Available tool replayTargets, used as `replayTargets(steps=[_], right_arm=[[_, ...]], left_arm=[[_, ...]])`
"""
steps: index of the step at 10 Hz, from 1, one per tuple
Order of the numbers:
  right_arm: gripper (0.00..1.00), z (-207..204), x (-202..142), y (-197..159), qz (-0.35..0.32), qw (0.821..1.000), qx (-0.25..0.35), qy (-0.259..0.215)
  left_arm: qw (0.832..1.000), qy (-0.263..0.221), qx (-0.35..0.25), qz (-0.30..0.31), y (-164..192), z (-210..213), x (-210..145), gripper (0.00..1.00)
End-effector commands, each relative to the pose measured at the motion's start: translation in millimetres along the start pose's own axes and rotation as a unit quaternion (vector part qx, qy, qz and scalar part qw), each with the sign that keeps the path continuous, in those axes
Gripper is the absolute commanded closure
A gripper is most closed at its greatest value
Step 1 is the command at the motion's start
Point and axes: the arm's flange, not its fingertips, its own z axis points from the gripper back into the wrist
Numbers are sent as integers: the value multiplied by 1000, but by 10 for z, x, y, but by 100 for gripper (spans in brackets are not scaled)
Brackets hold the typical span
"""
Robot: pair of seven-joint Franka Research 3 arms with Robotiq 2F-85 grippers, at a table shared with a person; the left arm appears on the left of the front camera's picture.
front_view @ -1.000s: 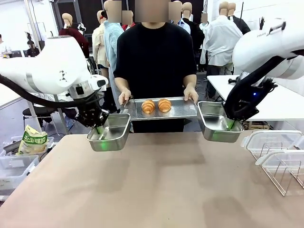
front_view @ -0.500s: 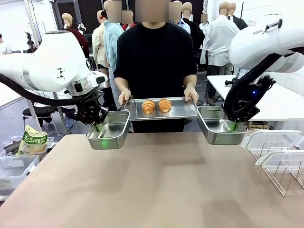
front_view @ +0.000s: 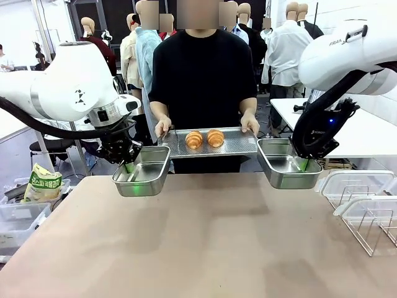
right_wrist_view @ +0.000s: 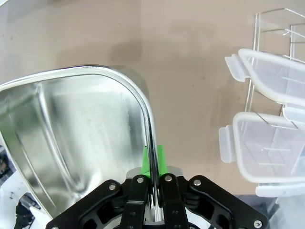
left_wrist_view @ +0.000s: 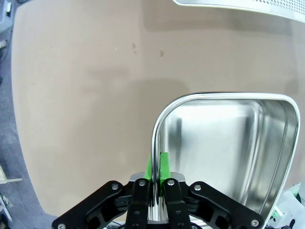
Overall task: Place the bread in airtight containers.
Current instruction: Lift both Airtight Container, then once an object is inside an Airtight Container , place the container in the center of the table.
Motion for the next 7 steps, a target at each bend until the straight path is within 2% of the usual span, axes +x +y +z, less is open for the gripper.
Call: replayTargets(steps=[1,7], right_arm=[[100,14,-28,-8,-1,1000,0,-3],[100,14,-28,-8,-1,1000,0,-3]], left_arm=[[1000,-3,-1,1,3,30,23,100],[1000,-3,-1,1,3,30,23,100]])
